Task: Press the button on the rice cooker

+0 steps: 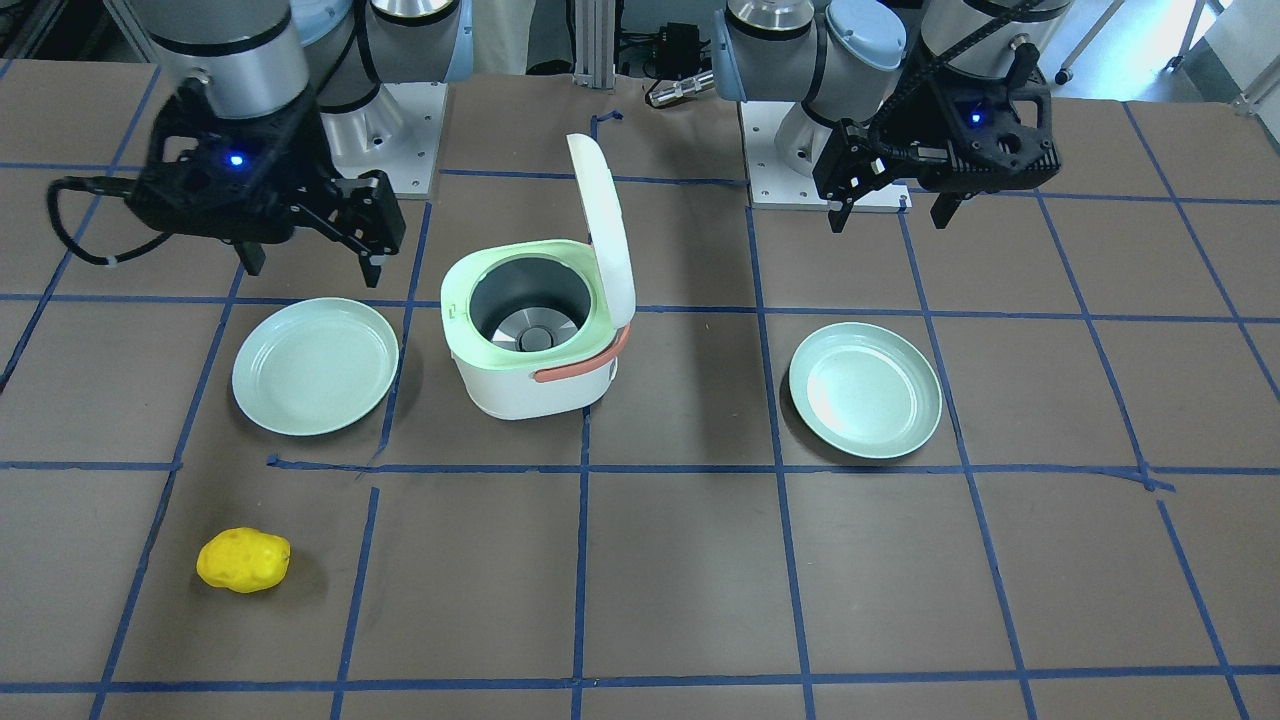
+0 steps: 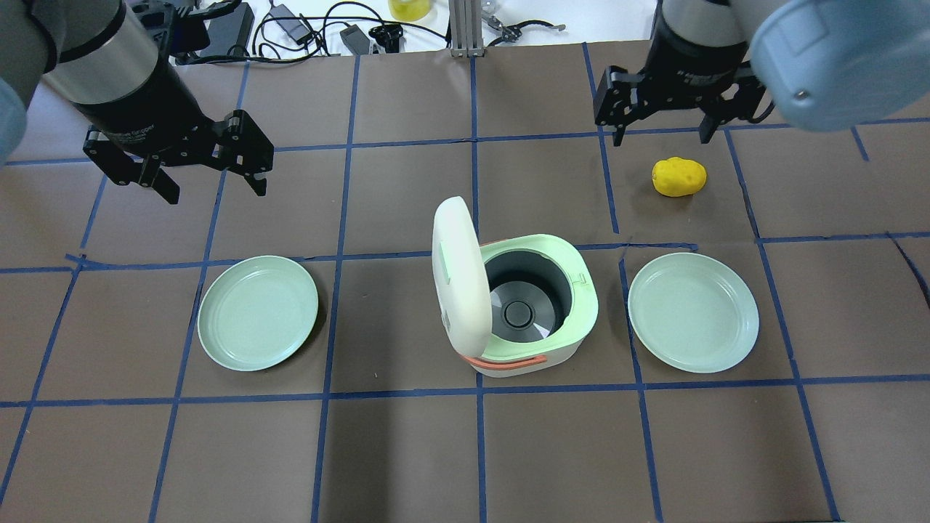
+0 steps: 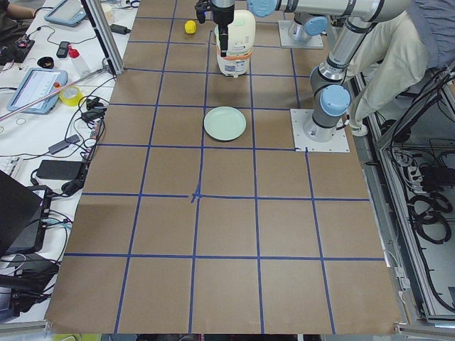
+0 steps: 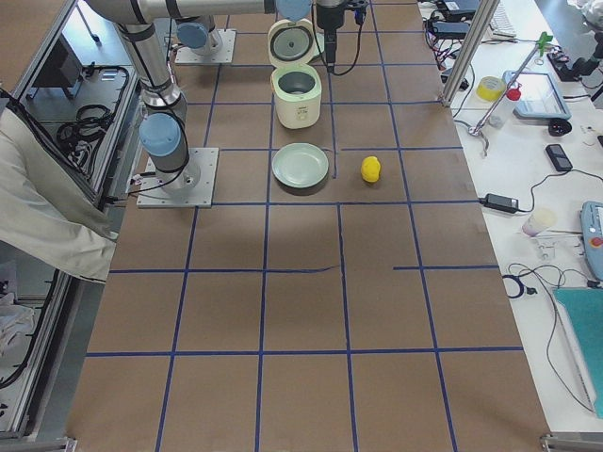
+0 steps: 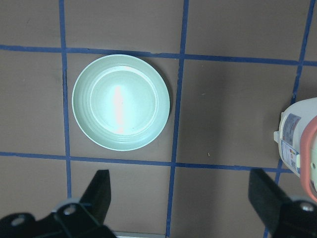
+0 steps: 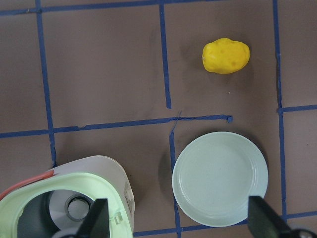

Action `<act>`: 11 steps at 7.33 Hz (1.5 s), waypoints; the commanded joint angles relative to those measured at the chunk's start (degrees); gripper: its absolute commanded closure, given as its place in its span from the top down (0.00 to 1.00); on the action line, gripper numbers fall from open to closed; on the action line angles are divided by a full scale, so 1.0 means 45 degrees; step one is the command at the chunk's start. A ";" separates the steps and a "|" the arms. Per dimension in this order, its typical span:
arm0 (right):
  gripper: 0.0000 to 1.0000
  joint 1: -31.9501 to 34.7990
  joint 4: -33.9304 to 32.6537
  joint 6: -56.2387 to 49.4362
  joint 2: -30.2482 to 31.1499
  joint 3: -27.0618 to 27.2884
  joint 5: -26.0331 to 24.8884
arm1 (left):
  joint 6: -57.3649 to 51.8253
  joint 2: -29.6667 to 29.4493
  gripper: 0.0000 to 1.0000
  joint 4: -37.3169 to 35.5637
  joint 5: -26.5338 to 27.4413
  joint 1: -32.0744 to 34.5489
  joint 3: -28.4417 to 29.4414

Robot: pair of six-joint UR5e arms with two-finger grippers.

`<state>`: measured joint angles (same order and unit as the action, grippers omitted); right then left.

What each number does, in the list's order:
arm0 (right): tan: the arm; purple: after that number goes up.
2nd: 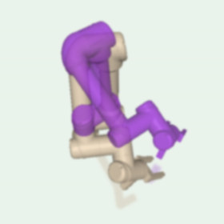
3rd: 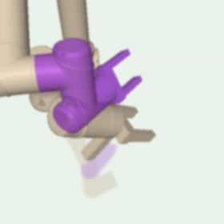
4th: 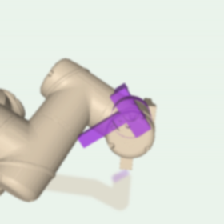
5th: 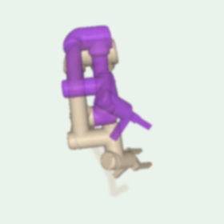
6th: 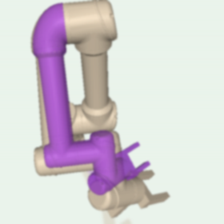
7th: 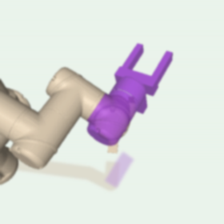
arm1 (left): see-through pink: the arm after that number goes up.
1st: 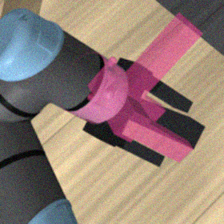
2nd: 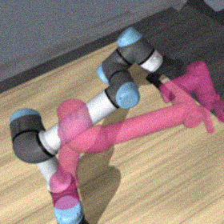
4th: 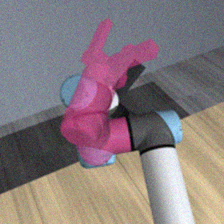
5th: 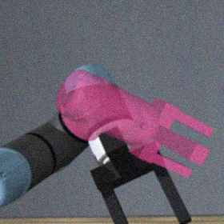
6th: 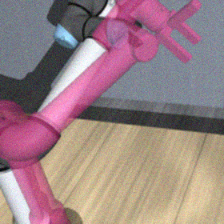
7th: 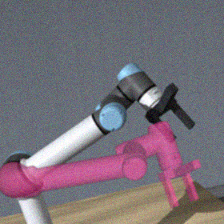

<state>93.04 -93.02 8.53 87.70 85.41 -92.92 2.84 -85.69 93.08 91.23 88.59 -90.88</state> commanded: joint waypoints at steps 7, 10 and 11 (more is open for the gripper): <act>1.00 -0.0969 0.0381 -0.1798 -0.0016 -0.0543 0.0492 | -0.0005 0.0000 1.00 0.0000 0.0000 0.0000 0.0000; 1.00 -0.0968 -0.0324 -0.1739 -0.0075 -0.0485 0.0590 | -0.0005 0.0000 1.00 0.0000 0.0000 0.0000 0.0000; 1.00 -0.0968 -0.0286 -0.1739 -0.0075 -0.0484 0.0590 | -0.0005 0.0000 1.00 0.0000 0.0000 0.0000 0.0000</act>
<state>88.68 -94.30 0.70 87.37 83.18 -90.31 2.83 -85.69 93.08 91.23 88.59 -90.88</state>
